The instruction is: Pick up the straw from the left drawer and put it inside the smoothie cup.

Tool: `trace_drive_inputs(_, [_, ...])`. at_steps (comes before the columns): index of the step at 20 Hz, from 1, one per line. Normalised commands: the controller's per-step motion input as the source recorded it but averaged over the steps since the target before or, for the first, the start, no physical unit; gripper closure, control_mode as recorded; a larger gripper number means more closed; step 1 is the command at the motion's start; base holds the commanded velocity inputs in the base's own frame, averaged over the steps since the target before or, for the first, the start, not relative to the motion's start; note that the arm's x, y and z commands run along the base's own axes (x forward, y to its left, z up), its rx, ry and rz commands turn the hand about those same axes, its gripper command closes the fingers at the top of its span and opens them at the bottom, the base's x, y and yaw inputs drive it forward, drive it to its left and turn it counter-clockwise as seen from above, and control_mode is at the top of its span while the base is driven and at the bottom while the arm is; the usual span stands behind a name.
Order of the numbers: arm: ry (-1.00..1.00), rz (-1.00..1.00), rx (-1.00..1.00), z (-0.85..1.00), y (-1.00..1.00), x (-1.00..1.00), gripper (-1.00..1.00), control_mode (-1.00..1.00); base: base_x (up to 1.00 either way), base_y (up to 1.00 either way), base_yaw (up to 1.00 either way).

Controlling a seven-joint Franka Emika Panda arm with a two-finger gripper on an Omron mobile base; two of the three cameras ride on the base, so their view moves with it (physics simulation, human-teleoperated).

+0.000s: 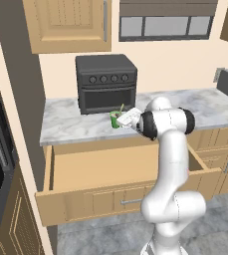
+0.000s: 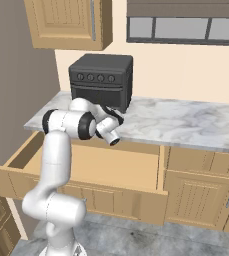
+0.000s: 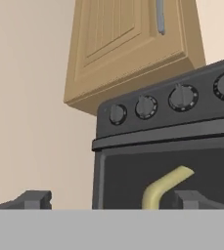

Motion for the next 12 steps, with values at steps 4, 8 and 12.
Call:
trace_drive_inputs(4, [-0.07, 0.00, -0.02, 0.06, -0.08, -0.74, -1.00, -1.00, 0.00, 0.00, 0.00])
trace_drive_inputs(8, [-0.08, 0.00, -0.04, 0.17, -0.01, -0.70, -1.00, -1.00, 0.00, 0.00, 0.00])
trace_drive_inputs(12, [-0.01, 0.00, -0.05, 0.29, 0.00, -0.59, -1.00, -1.00, 0.00, 0.00, 0.00])
